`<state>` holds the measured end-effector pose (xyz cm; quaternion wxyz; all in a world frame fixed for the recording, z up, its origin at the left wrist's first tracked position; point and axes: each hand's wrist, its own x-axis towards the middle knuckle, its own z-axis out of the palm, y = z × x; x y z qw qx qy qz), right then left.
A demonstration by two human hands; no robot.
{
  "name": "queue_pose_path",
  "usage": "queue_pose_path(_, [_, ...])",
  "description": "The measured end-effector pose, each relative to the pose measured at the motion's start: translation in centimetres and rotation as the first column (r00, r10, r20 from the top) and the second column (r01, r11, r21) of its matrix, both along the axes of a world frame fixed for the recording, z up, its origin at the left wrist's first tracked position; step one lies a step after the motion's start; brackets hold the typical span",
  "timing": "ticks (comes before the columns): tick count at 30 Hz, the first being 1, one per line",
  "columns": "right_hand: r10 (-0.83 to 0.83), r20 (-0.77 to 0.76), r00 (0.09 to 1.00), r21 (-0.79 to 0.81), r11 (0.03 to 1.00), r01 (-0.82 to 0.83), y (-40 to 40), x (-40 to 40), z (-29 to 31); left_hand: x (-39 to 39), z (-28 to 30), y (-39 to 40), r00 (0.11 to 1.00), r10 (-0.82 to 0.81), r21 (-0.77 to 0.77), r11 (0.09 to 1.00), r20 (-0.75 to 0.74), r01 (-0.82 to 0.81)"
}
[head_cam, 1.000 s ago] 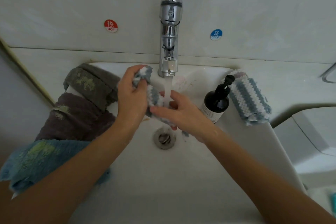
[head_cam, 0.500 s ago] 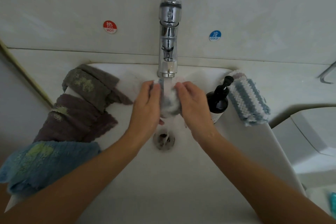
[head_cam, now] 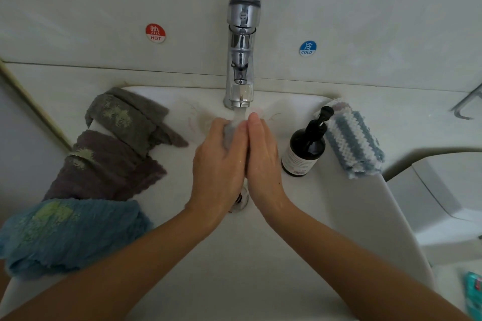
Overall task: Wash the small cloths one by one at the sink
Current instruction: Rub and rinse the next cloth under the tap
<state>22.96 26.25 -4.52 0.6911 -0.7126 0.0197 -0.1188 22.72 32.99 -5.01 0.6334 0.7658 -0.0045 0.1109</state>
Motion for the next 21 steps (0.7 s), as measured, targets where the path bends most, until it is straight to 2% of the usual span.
queue_pose_path(4, [-0.003, -0.043, 0.999, -0.010, 1.000, 0.003, 0.2, 0.2, -0.3, 0.6, -0.7, 0.3, 0.998, 0.060, 0.014, 0.998, -0.002, -0.060])
queue_pose_path(8, [-0.051, -0.132, 0.990, -0.039, 0.998, 0.046, 0.3, 0.9, -0.9, 1.1, -1.0, 0.4, 0.998, 0.060, 0.090, 0.994, 0.016, -0.061])
queue_pose_path(10, [-0.047, -0.148, 0.988, -0.066, 0.997, 0.038, 0.3, 1.1, -0.9, 1.3, -1.2, 0.4, 0.999, 0.045, 0.066, 0.997, -0.002, -0.044])
queue_pose_path(16, [-0.096, -0.090, 0.991, -0.022, 0.995, 0.095, -0.5, 1.1, -0.8, 0.6, -0.2, -0.1, 0.996, -0.041, -0.114, 0.993, -0.084, 0.031])
queue_pose_path(21, [-0.127, -0.016, 0.992, 0.018, 0.992, 0.127, -1.5, 1.2, -0.5, 1.0, -0.5, 0.0, 0.968, -0.129, -0.032, 0.992, -0.215, 0.125])
